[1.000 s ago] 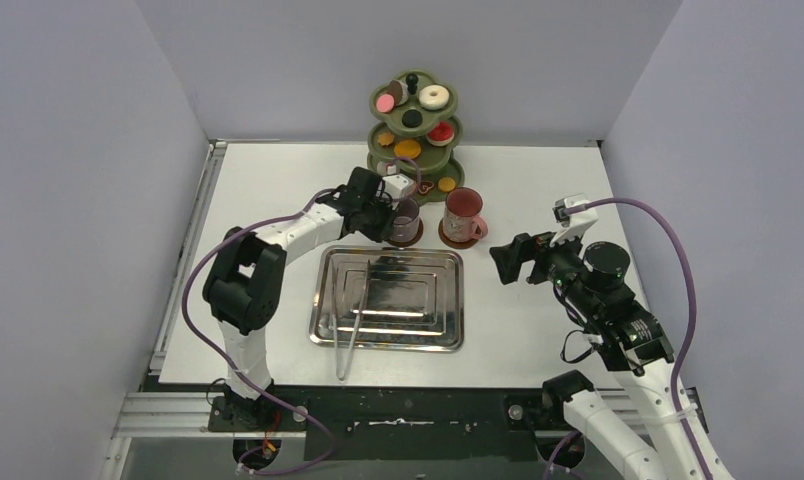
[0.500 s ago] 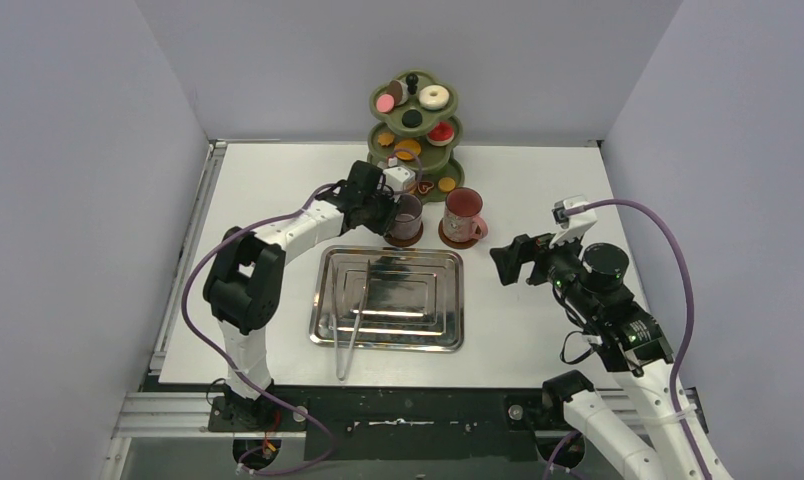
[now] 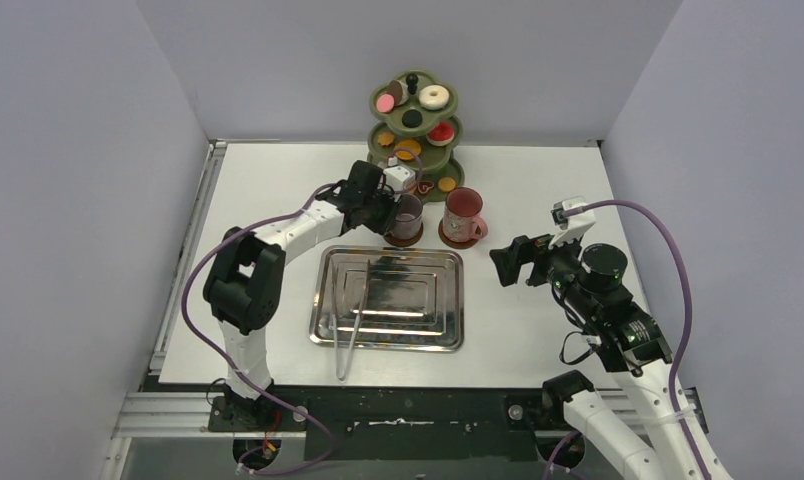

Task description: Serve the afternoon tea

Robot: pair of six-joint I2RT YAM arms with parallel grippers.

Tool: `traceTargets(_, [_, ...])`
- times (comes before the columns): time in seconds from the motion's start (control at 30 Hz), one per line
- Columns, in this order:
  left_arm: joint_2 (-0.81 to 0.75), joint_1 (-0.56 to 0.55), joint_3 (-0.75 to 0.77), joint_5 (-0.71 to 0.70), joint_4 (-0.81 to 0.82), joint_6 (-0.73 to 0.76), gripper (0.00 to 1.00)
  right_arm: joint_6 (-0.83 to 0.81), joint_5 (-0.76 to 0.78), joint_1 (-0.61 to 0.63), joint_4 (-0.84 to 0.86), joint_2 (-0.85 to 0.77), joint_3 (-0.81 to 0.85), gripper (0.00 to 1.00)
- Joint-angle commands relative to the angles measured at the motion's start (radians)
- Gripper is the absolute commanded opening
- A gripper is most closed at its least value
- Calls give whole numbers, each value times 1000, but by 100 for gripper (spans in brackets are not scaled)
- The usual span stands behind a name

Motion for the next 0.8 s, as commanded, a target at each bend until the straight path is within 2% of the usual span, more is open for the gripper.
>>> traceTargets(0.0, [-71, -5, 2, -13, 70, -3, 22, -1, 14, 5, 42, -9, -3, 100])
traceTargets(0.27, [-112, -5, -17, -25, 68, -4, 22, 11, 8, 6, 43, -5, -8, 100])
traceTargets(0.43, [-127, -5, -20, -33, 62, -6, 39, 9, 14, 6, 30, 6, -2, 100])
traceTargets(0.63, [-195, -5, -32, -31, 63, -46, 48, 20, 18, 6, 8, 20, 3, 100])
traceTargets(0.77, [-282, -6, -52, -63, 67, -81, 62, 46, 24, 6, 5, 36, 11, 100])
